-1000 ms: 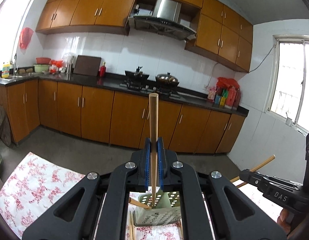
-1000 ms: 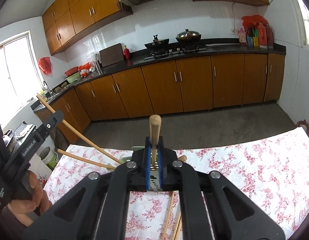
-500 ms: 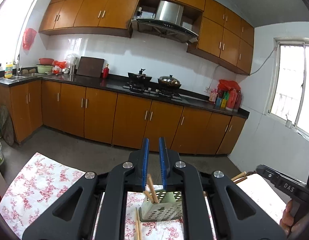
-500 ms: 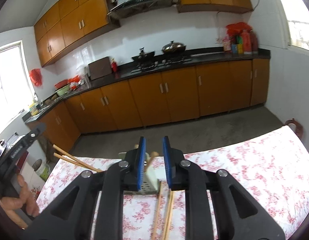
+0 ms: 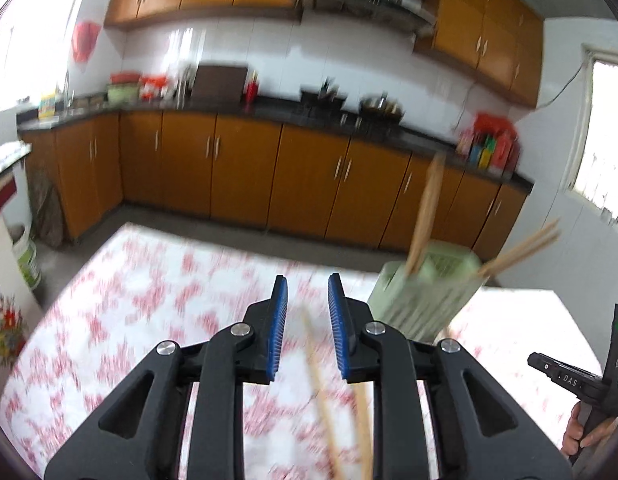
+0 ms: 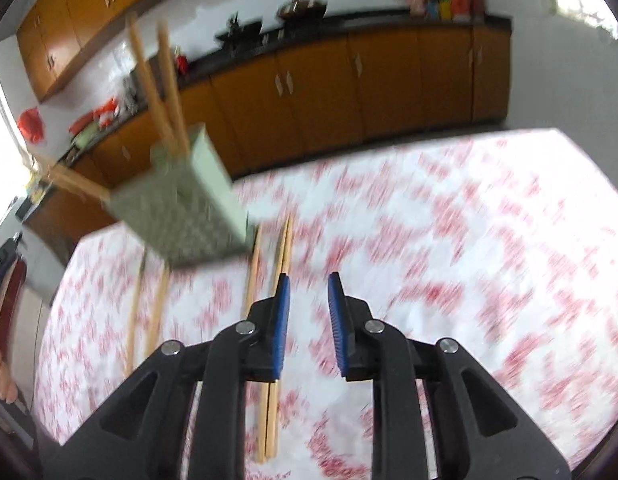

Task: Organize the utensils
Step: 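Lower the right tool onto a third chopstick and close while the left tool grasps another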

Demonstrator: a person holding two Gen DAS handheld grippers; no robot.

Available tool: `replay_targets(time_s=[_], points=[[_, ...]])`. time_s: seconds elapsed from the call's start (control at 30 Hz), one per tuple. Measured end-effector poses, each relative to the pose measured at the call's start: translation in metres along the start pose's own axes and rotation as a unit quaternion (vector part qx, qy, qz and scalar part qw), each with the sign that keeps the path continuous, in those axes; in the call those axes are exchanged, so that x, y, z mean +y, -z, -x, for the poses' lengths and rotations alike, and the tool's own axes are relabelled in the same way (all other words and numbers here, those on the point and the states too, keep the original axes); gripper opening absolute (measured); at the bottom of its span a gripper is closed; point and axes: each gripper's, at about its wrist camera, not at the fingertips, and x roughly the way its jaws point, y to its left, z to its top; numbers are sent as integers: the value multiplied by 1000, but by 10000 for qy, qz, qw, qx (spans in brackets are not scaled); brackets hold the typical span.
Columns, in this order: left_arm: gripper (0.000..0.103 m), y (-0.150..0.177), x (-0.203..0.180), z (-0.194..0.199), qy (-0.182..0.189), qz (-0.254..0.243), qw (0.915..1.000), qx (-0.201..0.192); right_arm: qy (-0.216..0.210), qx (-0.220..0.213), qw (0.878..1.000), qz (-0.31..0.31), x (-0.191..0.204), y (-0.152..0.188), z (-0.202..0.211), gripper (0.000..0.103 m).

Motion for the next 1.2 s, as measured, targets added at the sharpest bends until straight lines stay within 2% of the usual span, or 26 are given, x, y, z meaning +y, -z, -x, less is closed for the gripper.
replay_targets(time_s=[0.17,0.4,0.5,0.57,0.67,0.77,0.87,0.97,1.13,1.17,1.2], points=[[22,37,13,-31,-3,98,9974,711,-174,473,9983,282,18,34,-34,21],[23,65,13,-49,97,24,9936,1129,-33,725,9963,459,25,45,-60,19],[25,73,13,-54,145,23,9925,1217,107,678,9963,508,21,45,-62,17],[25,77,11,-57,192,10,9915,1285,239,674,9961,510,16,44,-66,8],[25,80,6,-61,280,-36,9900,1382,397,612,9961,489,8,40,-67,7],[25,87,-1,-68,366,-82,9878,1509,868,461,9941,452,-2,35,-68,8],[25,93,-9,-73,453,-132,9853,1643,836,433,9954,164,-15,32,-67,8],[25,100,-18,-80,498,-234,9827,1766,836,418,9954,185,-20,31,-66,8],[25,109,-30,-95,249,-479,9793,1951,863,393,9952,254,-18,33,-65,8],[22,111,-31,-97,159,-513,9793,1950,860,389,9952,262,-18,33,-65,8],[15,111,-32,-98,59,-578,9802,1895,858,386,9952,266,-18,34,-65,8]])
